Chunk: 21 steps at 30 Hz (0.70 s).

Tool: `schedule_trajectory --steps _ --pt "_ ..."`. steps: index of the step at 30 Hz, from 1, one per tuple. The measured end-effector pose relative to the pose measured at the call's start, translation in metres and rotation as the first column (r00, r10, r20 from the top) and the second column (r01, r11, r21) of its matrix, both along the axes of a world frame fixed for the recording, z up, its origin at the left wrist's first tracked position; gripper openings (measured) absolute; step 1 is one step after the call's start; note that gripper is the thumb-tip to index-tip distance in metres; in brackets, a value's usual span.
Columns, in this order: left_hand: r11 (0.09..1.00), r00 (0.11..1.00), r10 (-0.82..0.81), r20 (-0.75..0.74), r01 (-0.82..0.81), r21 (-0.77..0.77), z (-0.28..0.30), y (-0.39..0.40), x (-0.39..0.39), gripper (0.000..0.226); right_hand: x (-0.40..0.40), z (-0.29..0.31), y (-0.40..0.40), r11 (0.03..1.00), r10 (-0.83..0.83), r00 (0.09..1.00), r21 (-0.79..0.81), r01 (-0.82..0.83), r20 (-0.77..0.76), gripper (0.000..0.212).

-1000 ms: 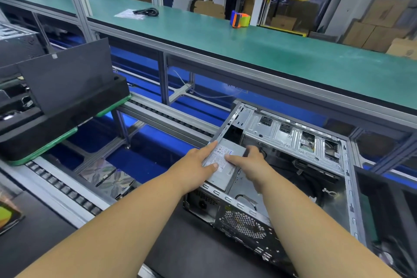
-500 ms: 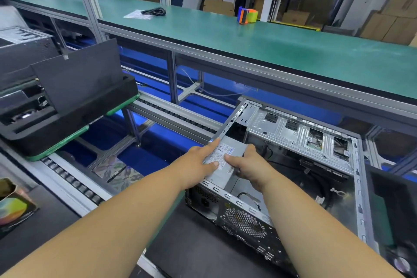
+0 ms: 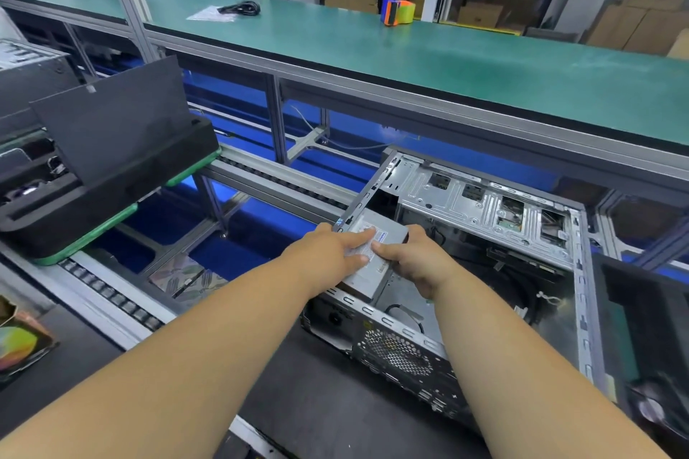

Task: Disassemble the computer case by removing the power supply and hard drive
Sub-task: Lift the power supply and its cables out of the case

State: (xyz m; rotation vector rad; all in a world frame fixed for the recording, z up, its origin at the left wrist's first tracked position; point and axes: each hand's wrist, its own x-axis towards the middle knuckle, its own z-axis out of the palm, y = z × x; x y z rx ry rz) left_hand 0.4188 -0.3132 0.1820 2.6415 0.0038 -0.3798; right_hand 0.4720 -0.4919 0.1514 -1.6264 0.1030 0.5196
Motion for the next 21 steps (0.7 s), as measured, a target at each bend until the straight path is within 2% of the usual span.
schedule_trajectory --steps 3,7,16,21 --pt "1.0 1.0 0.019 0.02 -0.019 -0.011 -0.0028 -0.0001 -0.0004 0.057 -0.0002 0.0017 -0.0022 0.999 0.014 1.0 -0.035 -0.015 -0.021 0.057" --pt "0.996 0.996 0.051 0.067 -0.046 -0.083 -0.0091 0.0027 -0.0019 0.083 -0.0007 0.0066 -0.0028 1.0 0.009 0.998 -0.029 -0.011 -0.062 0.056" --pt "0.96 0.991 0.135 0.003 -0.13 -0.249 -0.0071 0.0084 -0.0039 0.111 -0.0029 0.0028 -0.005 0.999 -0.03 0.995 0.03 0.033 -0.093 0.051" --pt "0.94 0.988 0.154 -0.028 -0.155 -0.304 -0.0099 0.0091 -0.0006 0.116 -0.0014 0.0 -0.0073 0.998 -0.046 0.996 0.039 0.049 -0.08 0.049"
